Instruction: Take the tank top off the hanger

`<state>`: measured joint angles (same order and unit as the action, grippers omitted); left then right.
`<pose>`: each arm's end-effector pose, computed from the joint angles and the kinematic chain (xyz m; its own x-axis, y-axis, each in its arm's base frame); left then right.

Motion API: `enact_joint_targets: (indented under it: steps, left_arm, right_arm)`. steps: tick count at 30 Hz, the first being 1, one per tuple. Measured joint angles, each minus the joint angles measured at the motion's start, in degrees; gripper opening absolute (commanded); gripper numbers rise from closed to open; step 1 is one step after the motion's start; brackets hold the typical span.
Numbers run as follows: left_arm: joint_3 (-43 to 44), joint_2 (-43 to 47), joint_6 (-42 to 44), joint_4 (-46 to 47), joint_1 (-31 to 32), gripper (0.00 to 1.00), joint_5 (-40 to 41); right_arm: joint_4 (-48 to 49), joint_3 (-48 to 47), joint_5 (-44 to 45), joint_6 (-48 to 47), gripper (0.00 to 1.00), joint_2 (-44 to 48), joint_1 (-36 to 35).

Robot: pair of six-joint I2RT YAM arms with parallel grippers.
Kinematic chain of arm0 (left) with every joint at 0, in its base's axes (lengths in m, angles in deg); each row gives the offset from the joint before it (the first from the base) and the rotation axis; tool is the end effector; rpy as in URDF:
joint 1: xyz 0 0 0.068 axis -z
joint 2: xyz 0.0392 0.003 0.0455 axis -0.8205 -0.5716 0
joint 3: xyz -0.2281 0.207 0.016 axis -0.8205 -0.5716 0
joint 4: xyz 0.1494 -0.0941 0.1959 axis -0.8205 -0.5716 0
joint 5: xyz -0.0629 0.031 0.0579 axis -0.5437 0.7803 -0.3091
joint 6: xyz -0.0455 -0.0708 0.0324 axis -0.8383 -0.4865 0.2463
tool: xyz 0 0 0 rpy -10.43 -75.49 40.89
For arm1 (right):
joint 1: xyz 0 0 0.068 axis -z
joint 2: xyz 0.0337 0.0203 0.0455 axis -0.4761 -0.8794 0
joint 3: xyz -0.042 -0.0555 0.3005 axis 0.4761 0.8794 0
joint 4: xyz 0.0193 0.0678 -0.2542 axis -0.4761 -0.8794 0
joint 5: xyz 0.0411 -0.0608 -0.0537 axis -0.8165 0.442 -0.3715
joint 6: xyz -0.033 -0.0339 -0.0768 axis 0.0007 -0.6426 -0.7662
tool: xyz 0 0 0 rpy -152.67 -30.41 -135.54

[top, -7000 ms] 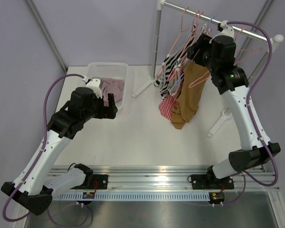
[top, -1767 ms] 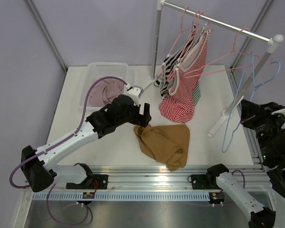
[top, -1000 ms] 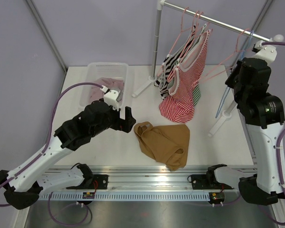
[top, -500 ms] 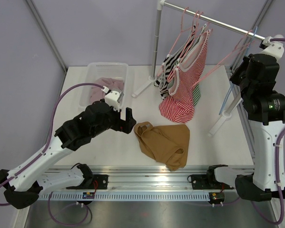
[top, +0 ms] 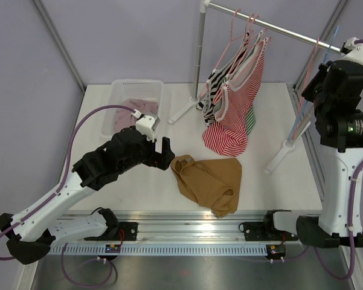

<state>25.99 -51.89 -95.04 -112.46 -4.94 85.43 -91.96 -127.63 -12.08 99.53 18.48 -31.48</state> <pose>0.1465 -0.1530 0.3873 -0.5366 0.0945 -0.8386 0.4964 0.8389 -0.2230 0.2147 -0.0192 0.5616 -0.1693 0.1877 -0.9675 0.3626 0.9247 0.1159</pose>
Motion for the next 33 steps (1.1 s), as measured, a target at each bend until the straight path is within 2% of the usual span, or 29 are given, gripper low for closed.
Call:
enact_joint_targets:
  steps: [4, 10, 25, 26, 27, 29, 30, 33]
  left_arm:
    - [0.2, 0.0, 0.0, 0.0, 0.0, 0.99, -0.1]
    - [0.2, 0.0, 0.1, 0.0, 0.3, 0.99, 0.0]
    - [0.2, -0.8, 0.1, 1.0, 0.4, 0.99, -0.9]
    - [0.2, -1.0, 0.1, 1.2, 0.5, 0.99, -1.2]
    - [0.1, -1.3, 0.1, 1.4, 0.5, 0.99, -1.3]
    - [0.1, -1.9, 0.0, 2.3, 0.8, 0.99, -1.5]
    - [-0.1, -2.2, -0.1, 3.2, 1.2, 0.99, -1.6]
    - [-1.6, -3.5, -0.5, 6.4, 3.1, 0.99, -1.6]
  right_arm:
    - [0.3, -4.8, -3.6, -0.3, 0.00, -6.3, 4.3]
    - [0.0, -5.1, -8.4, -0.2, 0.00, -11.8, 8.4]
    - [6.3, 8.2, -16.0, 0.7, 0.00, -5.6, 11.9]
    - [6.5, 8.5, -16.2, 0.8, 0.24, -5.2, 11.9]
    - [6.8, 8.9, -16.4, 1.1, 0.41, -5.0, 11.9]
    - [6.6, 9.4, -16.7, 1.7, 0.66, -4.5, 11.9]
    - [6.6, 9.5, -16.9, 1.7, 0.74, -4.3, 12.0]
    - [6.3, 9.6, -17.0, 1.7, 0.87, -3.6, 12.0]
